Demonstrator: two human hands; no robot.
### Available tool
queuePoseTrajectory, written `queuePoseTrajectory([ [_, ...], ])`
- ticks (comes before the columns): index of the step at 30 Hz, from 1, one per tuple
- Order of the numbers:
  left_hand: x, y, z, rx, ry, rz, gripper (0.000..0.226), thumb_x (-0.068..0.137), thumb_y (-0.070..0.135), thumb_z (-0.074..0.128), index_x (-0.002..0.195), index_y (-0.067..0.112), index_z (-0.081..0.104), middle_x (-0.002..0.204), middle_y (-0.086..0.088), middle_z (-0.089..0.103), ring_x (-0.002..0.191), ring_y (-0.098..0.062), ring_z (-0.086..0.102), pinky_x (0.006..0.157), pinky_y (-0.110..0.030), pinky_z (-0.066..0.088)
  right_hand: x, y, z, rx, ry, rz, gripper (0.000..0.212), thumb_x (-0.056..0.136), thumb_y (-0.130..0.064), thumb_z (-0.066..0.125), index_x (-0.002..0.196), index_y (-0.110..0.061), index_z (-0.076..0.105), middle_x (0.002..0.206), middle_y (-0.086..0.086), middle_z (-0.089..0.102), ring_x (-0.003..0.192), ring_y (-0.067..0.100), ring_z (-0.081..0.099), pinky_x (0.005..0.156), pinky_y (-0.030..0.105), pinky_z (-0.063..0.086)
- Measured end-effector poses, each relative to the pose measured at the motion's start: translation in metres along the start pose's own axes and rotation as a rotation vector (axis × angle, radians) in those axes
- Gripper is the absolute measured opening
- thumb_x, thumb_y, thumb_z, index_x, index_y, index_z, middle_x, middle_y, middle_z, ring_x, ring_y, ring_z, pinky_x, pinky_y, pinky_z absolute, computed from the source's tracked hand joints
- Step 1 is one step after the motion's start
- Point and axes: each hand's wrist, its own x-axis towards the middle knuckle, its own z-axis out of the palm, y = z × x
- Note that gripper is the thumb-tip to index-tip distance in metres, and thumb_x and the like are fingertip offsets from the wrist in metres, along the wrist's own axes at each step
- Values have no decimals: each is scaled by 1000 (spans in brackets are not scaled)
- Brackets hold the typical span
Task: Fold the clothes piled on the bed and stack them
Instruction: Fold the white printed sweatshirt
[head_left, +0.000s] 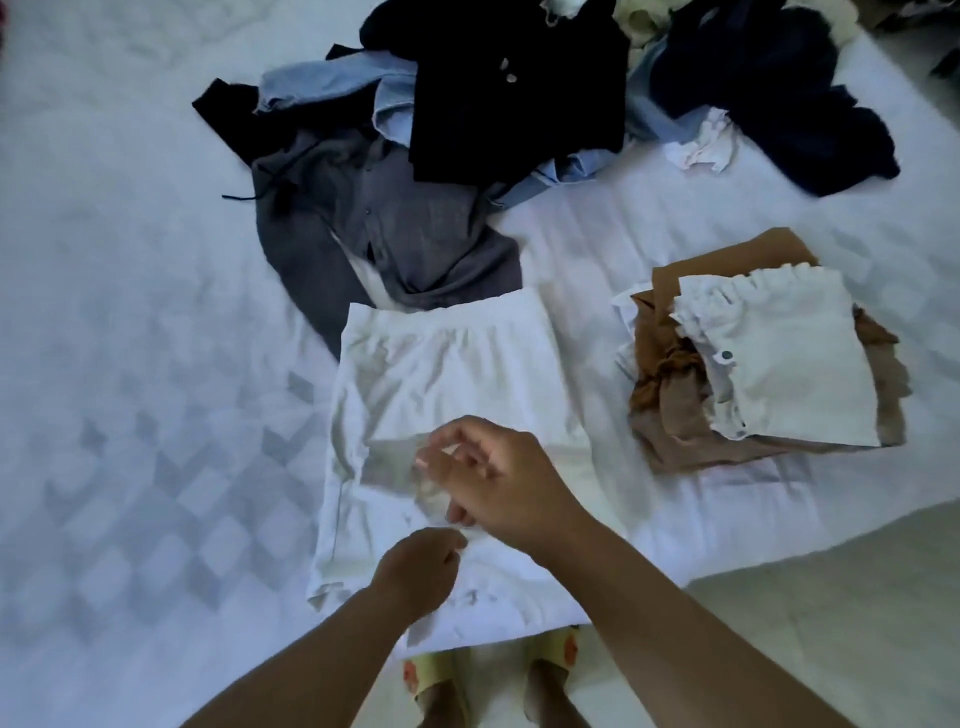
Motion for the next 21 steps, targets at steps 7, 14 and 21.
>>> queuePoseTrajectory([
  [7, -39, -64, 7, -54, 23, -41, 30, 97, 23, 40, 117, 26, 62, 123, 9, 60, 117, -12, 53, 93, -22, 38, 2, 95, 1, -556, 124, 22, 8, 93, -23, 53, 93, -18, 60, 80, -8, 59, 77, 12, 57, 72, 28, 42],
  [14, -38, -76, -3, -21, 498, 213, 27, 75, 13, 57, 99, 21, 68, 99, 5, 64, 86, -16, 63, 65, -18, 45, -15, 157, -16, -1213, 88, -172, 50, 45, -26, 90, 90, -14, 69, 93, 5, 67, 87, 30, 65, 70, 40, 53],
  [21, -20, -120, 18, 455, 223, 469, 97, 63, 74, 51, 142, 21, 36, 150, -6, 37, 138, -23, 28, 105, -44, 40, -35, 213, -25, -1331, -230, -95, 99, 31, -39, 93, 118, -15, 56, 126, 11, 60, 116, 29, 51, 99, 44, 36],
])
